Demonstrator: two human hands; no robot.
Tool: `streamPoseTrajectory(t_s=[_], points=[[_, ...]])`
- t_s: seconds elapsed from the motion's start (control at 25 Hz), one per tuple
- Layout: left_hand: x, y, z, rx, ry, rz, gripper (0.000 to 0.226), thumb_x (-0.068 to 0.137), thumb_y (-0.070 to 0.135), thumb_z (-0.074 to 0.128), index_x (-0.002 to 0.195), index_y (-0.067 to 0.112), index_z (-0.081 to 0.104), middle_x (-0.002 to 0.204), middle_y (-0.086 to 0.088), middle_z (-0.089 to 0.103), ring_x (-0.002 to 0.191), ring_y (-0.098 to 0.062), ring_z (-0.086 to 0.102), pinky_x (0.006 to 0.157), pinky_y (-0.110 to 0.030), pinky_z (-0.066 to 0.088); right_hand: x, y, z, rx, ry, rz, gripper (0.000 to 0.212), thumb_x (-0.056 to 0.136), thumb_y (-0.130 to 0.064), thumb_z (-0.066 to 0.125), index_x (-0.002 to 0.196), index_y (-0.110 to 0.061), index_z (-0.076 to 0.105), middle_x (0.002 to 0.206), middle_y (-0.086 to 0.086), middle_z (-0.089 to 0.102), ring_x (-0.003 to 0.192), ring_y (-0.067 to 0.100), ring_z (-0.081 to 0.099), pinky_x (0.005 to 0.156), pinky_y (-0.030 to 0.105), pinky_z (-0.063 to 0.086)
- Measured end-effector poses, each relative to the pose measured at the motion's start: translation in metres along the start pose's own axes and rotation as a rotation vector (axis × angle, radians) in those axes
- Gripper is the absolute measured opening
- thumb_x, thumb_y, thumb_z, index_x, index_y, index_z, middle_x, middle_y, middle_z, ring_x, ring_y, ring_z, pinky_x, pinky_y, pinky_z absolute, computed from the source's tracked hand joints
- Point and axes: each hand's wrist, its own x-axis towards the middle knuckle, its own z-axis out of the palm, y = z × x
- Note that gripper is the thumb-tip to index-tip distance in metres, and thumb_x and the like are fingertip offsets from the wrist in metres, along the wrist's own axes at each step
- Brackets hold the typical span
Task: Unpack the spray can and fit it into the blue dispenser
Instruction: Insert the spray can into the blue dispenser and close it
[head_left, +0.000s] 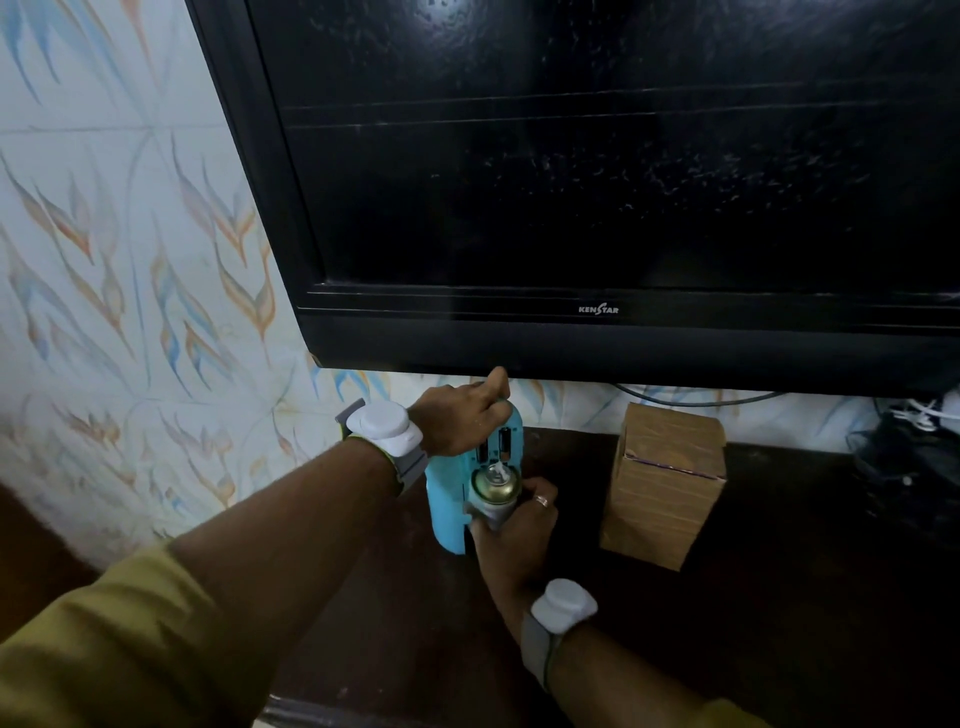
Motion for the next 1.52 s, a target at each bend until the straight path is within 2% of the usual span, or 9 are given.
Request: streamPoseTrajectory(t_s=[0.32,0.56,0.84,0.96,1.16,1.28,1.36,1.44,1.52], points=[[0.0,0.002,0.0,0.017,-0.003,0.003,0.026,0.104,0.036,0.03,0.124,0.02,0.034,0.124,-0.003,0.059,0.095,-0.037,0.064,0.087,-0.048,0.049,0.023,-0.006,0.002,0.095,-0.109,0.03,0.095,0.043,-0.05,0.087,0.123,-0.025,0.043,0.123,-0.001,0.058,0.11,0.017,0.063,0.085,0.04,0.06],[-0.002,0.005,-0.004,0.076,-0.01,0.038,0.028,0.106,0.03,0.03,0.124,0.011,0.042,0.118,-0.005,0.054,0.095,-0.037,0.062,0.086,-0.05,0.049,0.037,0.022,-0.017,0.073,-0.309,-0.019,0.077,0.059,-0.033,0.084,0.126,-0.031,0.046,0.133,0.004,0.055,0.119,0.016,0.061,0.095,0.037,0.057],[0.0,0.005,0.006,0.066,0.052,0.013,0.029,0.105,0.034,0.03,0.126,0.015,0.039,0.135,-0.002,0.051,0.1,-0.037,0.061,0.084,-0.049,0.049,0.038,-0.004,-0.008,-0.073,-0.252,0.012,0.095,0.051,-0.034,0.094,0.132,-0.014,0.049,0.129,0.01,0.053,0.119,0.028,0.057,0.096,0.045,0.053],[0.002,0.002,0.008,-0.013,0.134,-0.103,0.025,0.1,0.041,0.034,0.117,0.023,0.039,0.121,-0.007,0.061,0.094,-0.037,0.062,0.079,-0.042,0.045,0.045,0.005,-0.013,-0.004,-0.369,0.033,0.088,0.052,-0.034,0.091,0.128,-0.028,0.048,0.134,0.006,0.053,0.125,0.023,0.055,0.101,0.045,0.052],[0.001,0.014,0.01,-0.136,0.21,-0.12,0.017,0.101,0.036,0.037,0.097,0.021,0.042,0.113,-0.012,0.058,0.104,-0.037,0.055,0.093,-0.053,0.042,0.06,0.013,-0.036,0.066,-0.582,-0.063,0.057,0.074,0.0,0.078,0.111,-0.035,0.051,0.122,-0.001,0.063,0.118,0.016,0.061,0.099,0.039,0.054],[0.009,0.018,0.018,-0.021,0.254,-0.265,0.029,0.097,0.043,0.027,0.101,0.028,0.051,0.119,-0.008,0.054,0.116,-0.036,0.048,0.103,-0.067,0.028,0.065,0.006,-0.042,0.071,-0.67,-0.071,0.055,0.078,0.014,0.068,0.108,-0.029,0.049,0.12,0.006,0.062,0.102,0.012,0.063,0.077,0.026,0.059],[0.011,0.023,0.016,-0.224,0.315,-0.339,0.043,0.085,0.047,0.024,0.105,0.031,0.058,0.121,-0.005,0.056,0.116,-0.034,0.048,0.104,-0.066,0.028,0.068,0.002,-0.047,0.02,-0.743,-0.046,0.056,0.081,0.009,0.066,0.118,-0.027,0.044,0.129,0.011,0.056,0.094,0.011,0.059,0.063,0.015,0.054],[0.01,0.02,0.006,-0.768,0.39,-0.255,0.034,0.076,0.042,0.035,0.094,0.028,0.06,0.11,-0.004,0.058,0.104,-0.024,0.052,0.1,-0.048,0.039,0.072,0.001,-0.056,-0.095,-0.796,-0.05,0.073,0.079,-0.002,0.075,0.139,-0.018,0.037,0.136,0.004,0.047,0.107,0.012,0.052,0.068,0.005,0.048],[-0.002,0.003,-0.008,-1.035,0.139,-0.118,0.044,0.07,0.025,0.044,0.11,0.01,0.054,0.117,-0.001,0.052,0.099,-0.009,0.05,0.084,-0.025,0.048,0.073,-0.002,-0.058,-0.194,-0.83,-0.125,0.097,0.067,-0.019,0.089,0.145,-0.015,0.032,0.137,0.001,0.041,0.12,0.01,0.043,0.085,0.002,0.043]])
